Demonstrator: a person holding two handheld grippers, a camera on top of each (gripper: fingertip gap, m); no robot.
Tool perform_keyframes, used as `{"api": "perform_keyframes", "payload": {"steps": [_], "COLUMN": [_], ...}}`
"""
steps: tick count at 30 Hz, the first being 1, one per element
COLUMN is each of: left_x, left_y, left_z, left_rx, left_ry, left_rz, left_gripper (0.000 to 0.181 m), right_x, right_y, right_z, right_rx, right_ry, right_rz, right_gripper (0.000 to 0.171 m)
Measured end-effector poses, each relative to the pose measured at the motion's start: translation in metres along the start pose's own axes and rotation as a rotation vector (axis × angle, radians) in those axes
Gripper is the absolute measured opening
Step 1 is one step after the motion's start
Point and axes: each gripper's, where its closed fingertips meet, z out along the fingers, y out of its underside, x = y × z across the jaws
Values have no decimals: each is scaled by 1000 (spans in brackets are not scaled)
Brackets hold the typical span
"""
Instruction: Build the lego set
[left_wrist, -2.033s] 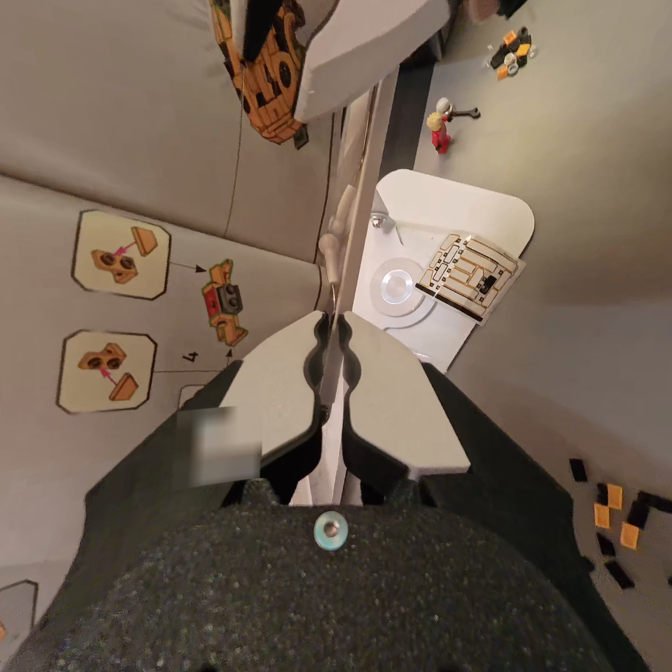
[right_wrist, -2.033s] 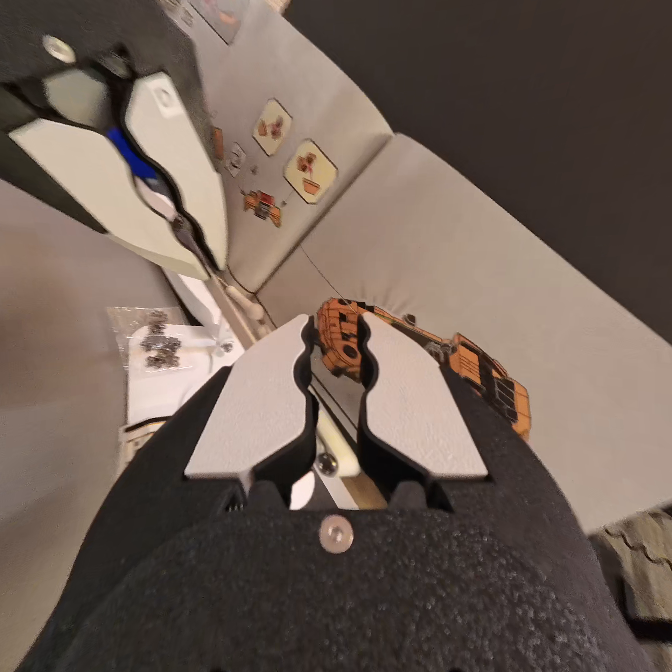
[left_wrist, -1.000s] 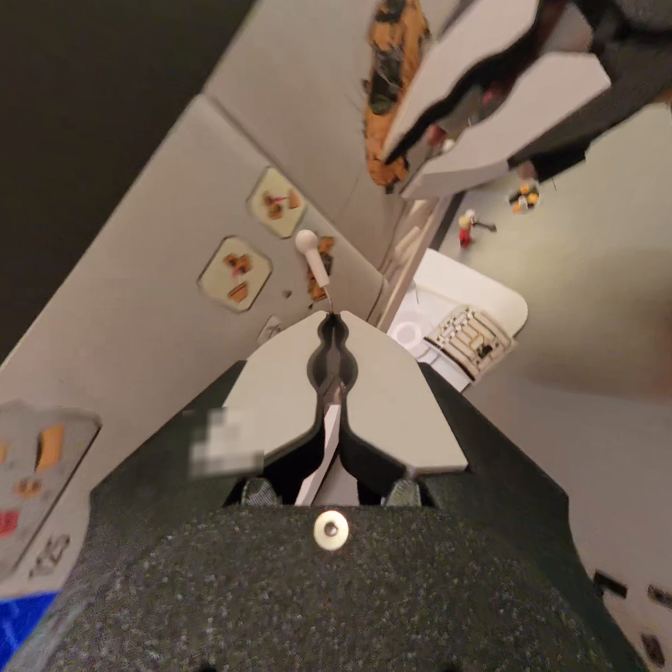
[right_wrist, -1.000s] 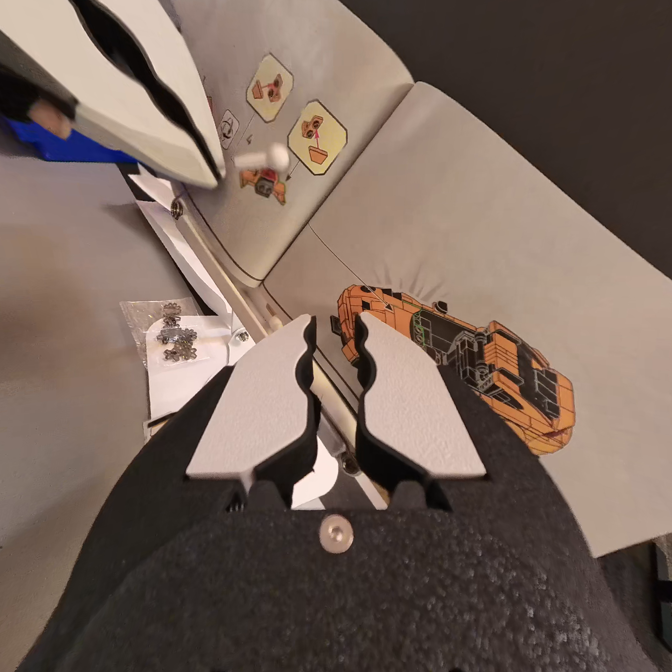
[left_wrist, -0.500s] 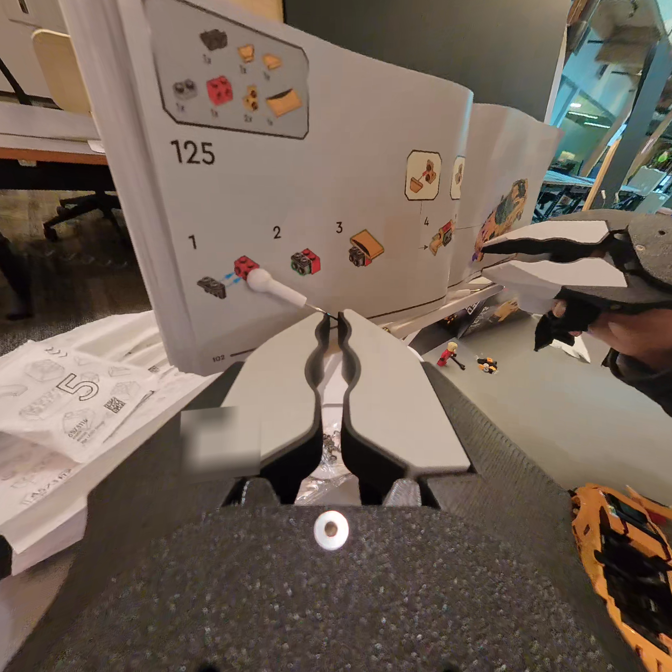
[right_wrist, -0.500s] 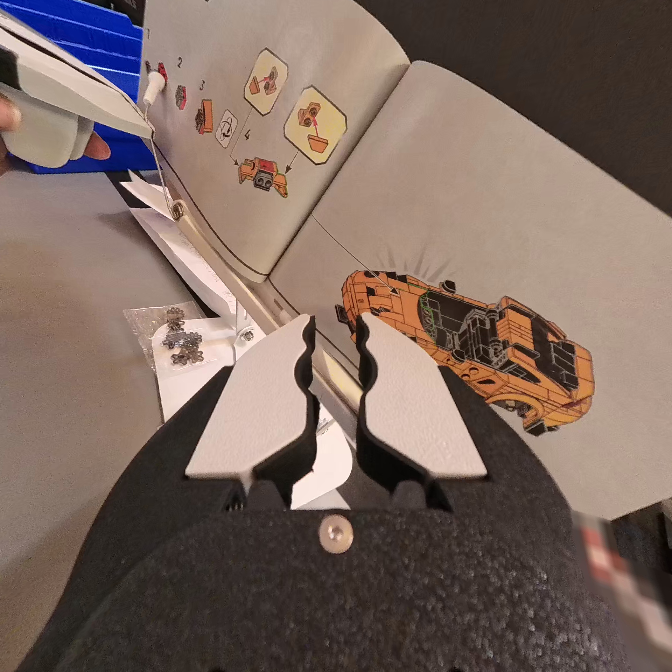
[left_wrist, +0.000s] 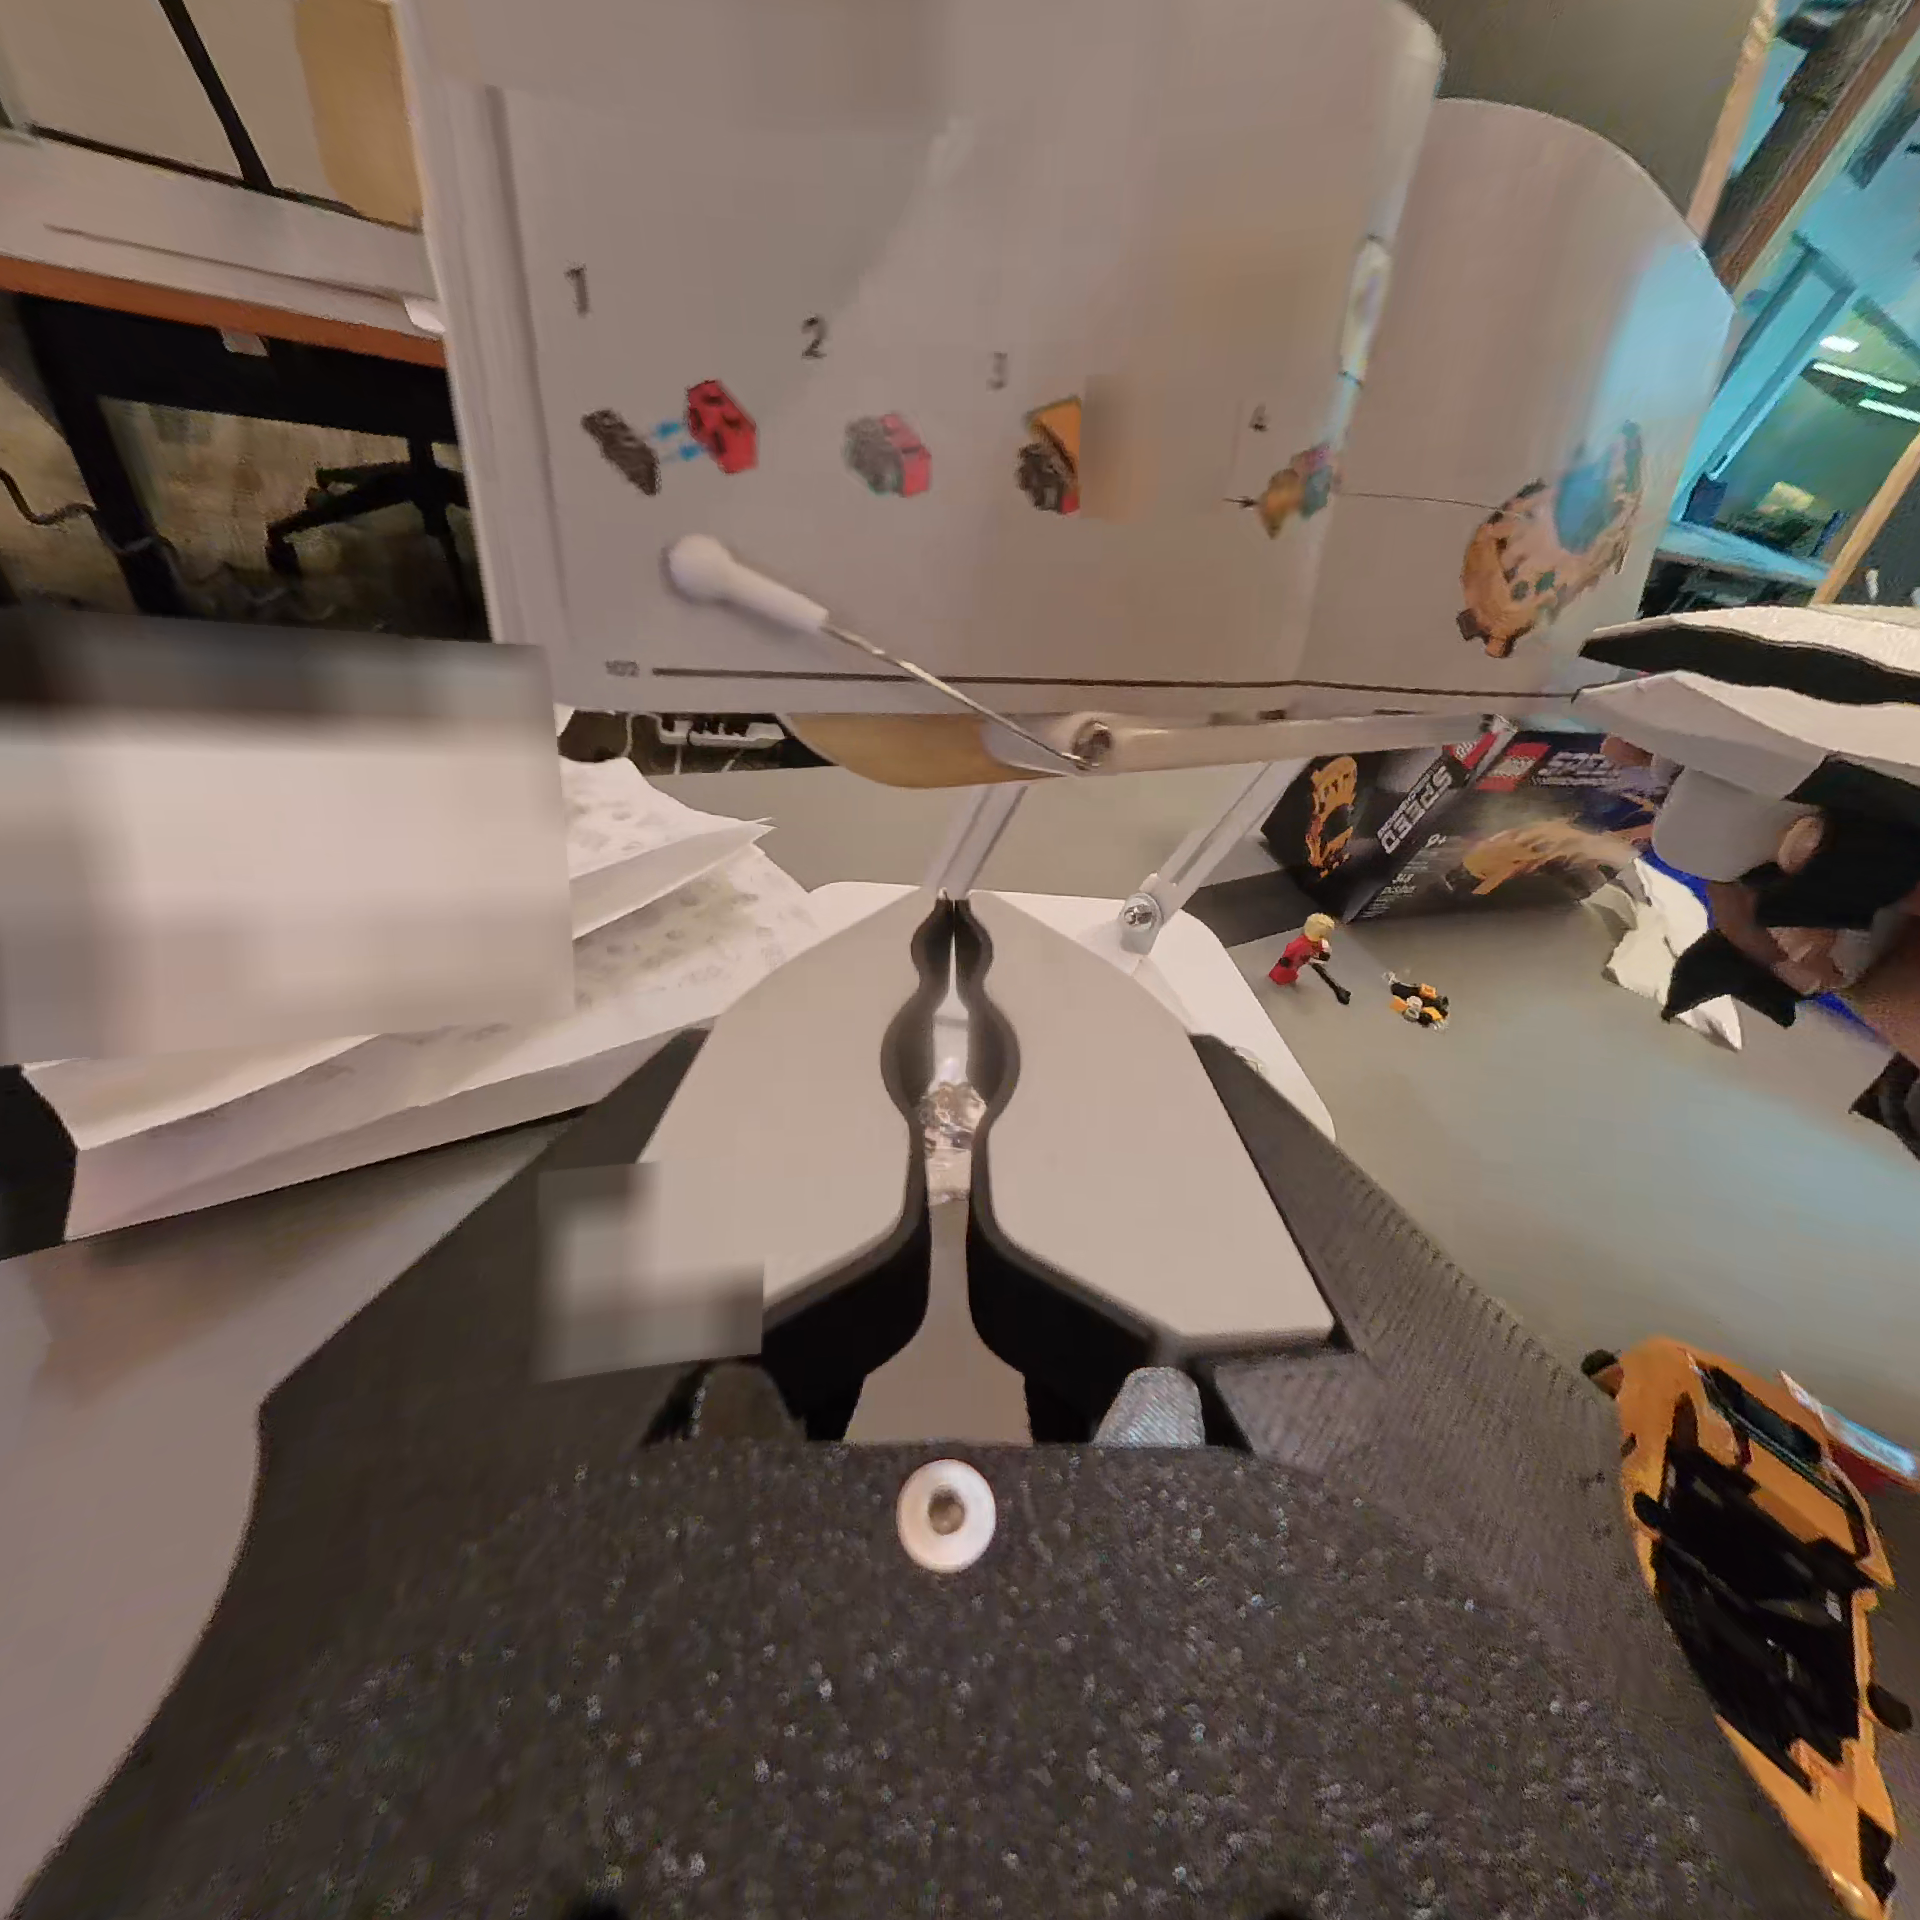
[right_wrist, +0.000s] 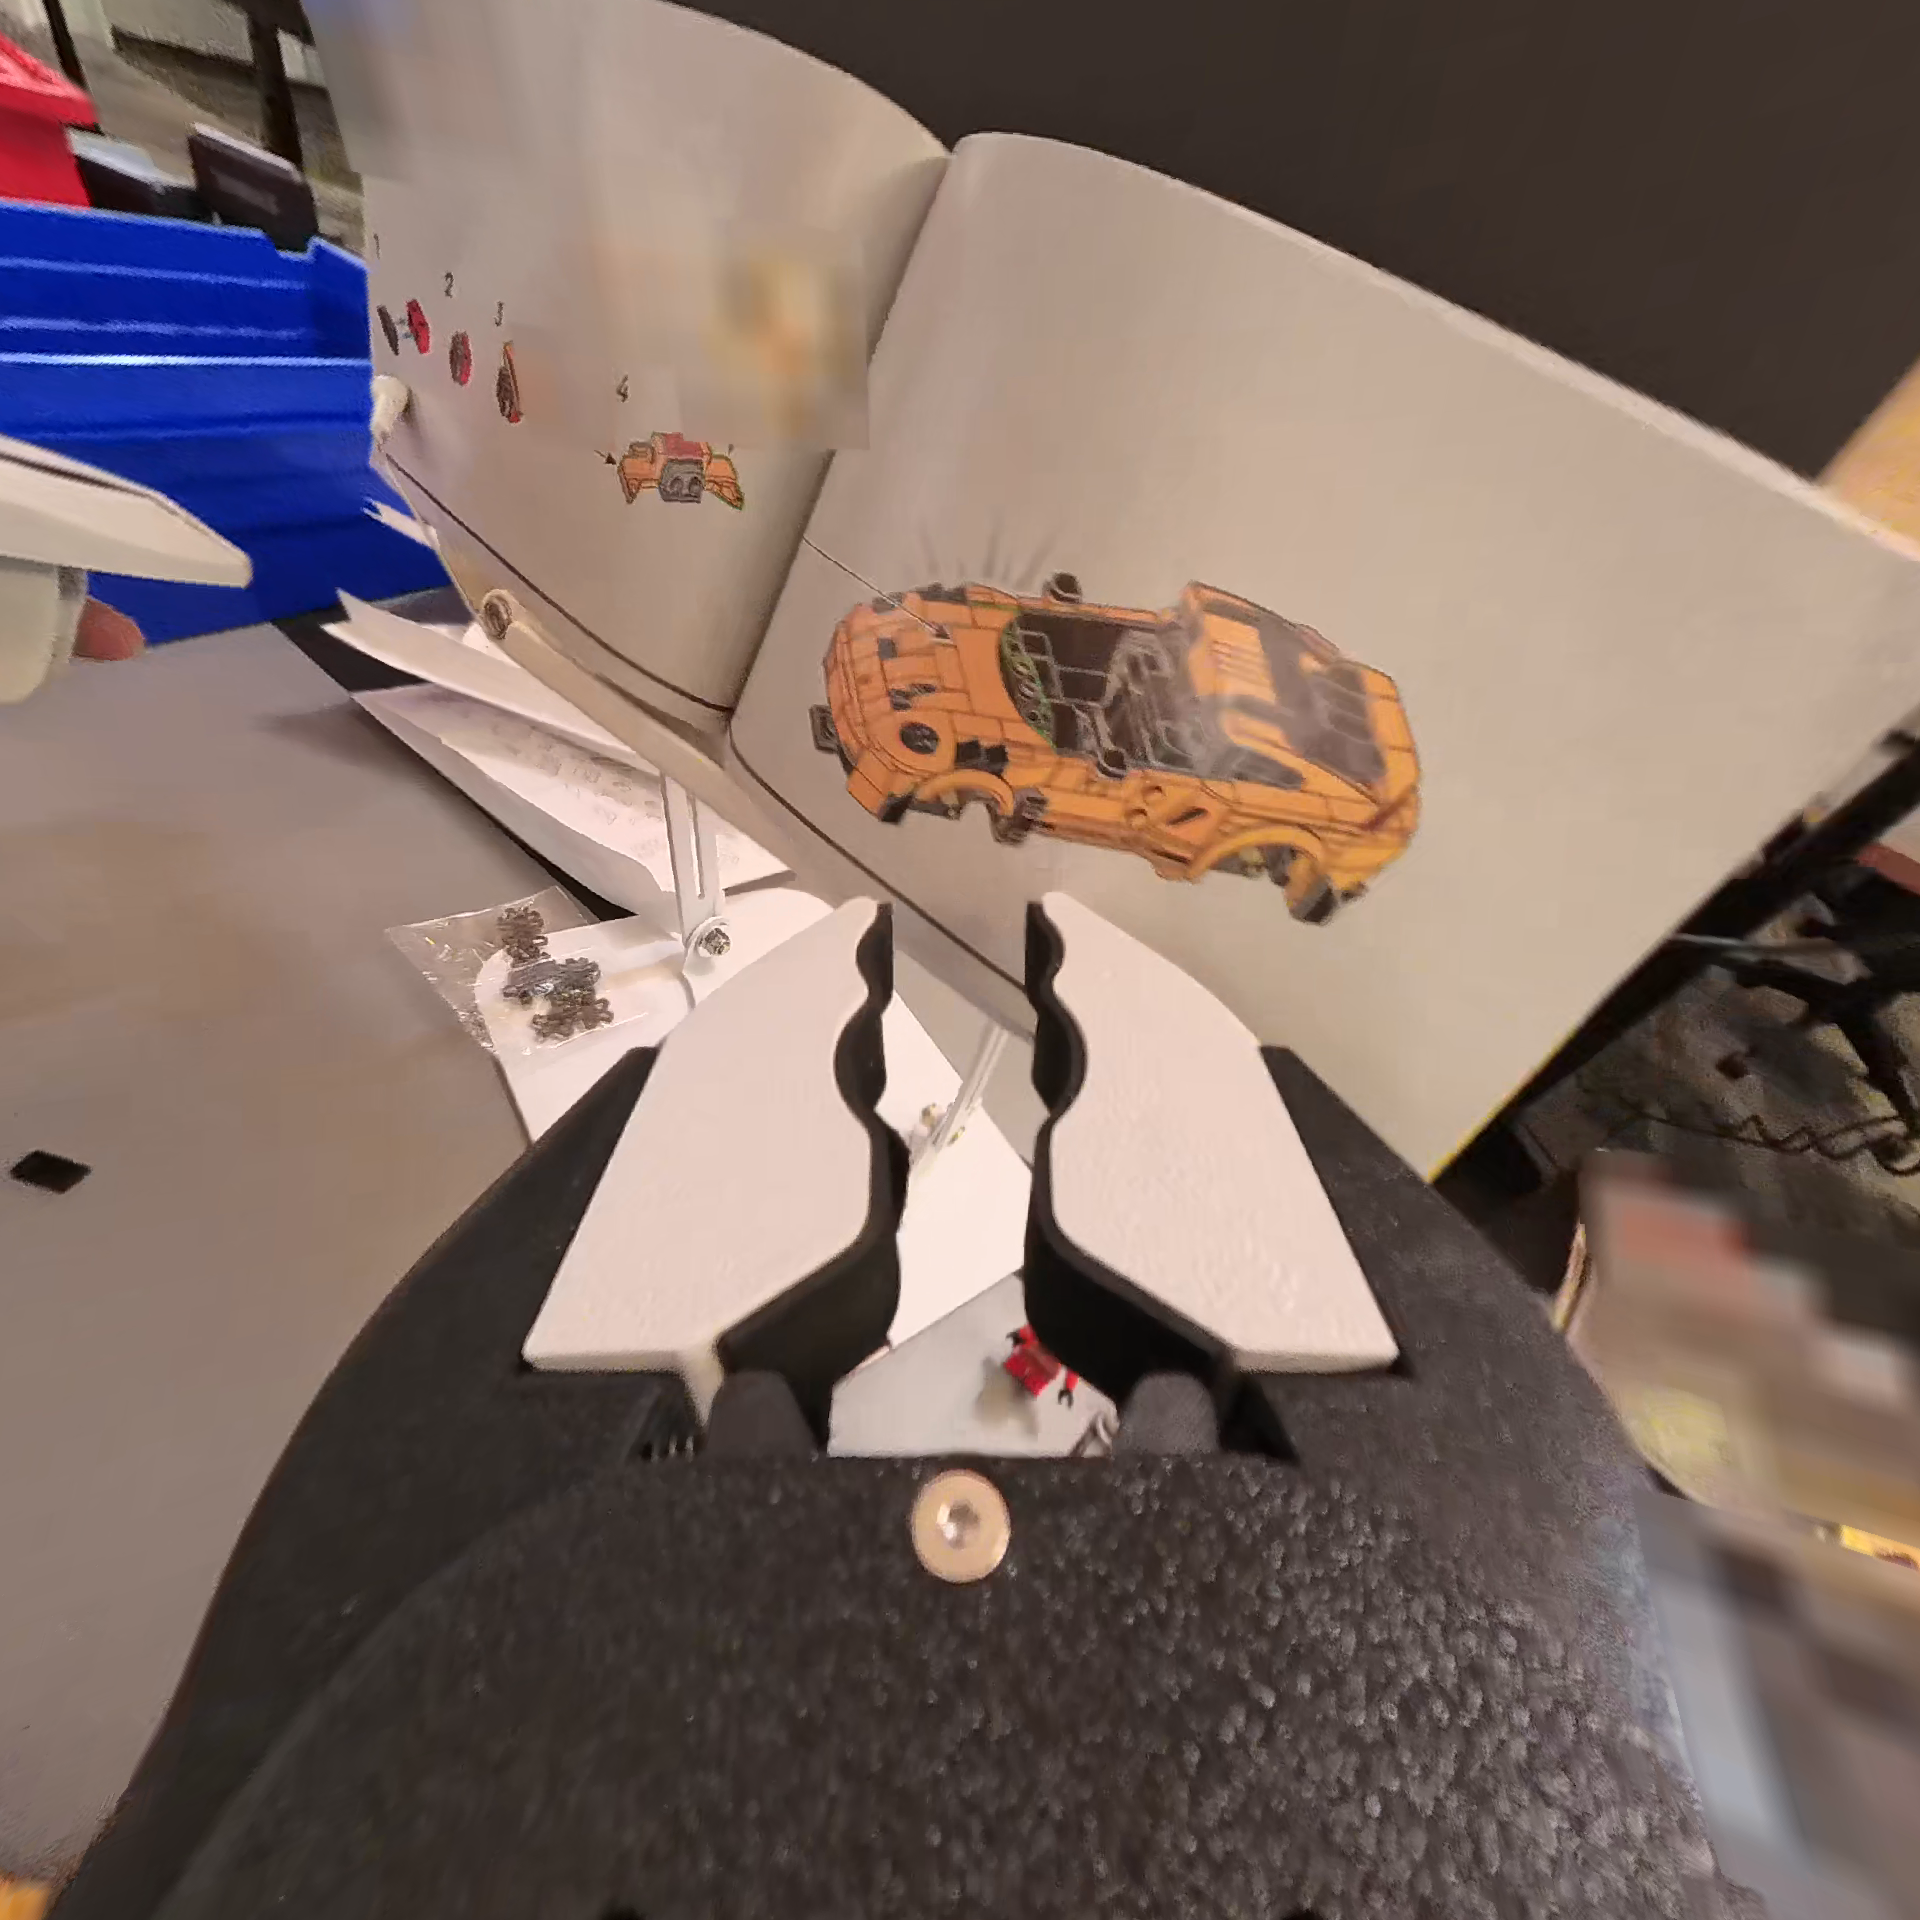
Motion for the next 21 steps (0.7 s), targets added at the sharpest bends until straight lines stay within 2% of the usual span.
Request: {"api": "perform_keyframes", "payload": {"steps": [6,13,18,21], "left_x": [62,142,156,155], "left_y": [-12,-20,-25,-22], "left_z": [-17,-18,-26,-42], "left_rx": [30,65,112,128], "left_ry": [24,55,-22,-100], "left_rz": [215,445,445,425], "left_gripper": [0,0,0,0], "right_x": [-7,-39,-39,-47], "right_y": [-14,-38,-49,-44], "right_z": [-53,-102,-111,-120], "right_rx": [105,184,204,178], "right_ry": [64,91,148,186], "right_rz": [71,36,35,100], "right_gripper": [24,24,23,10]}}
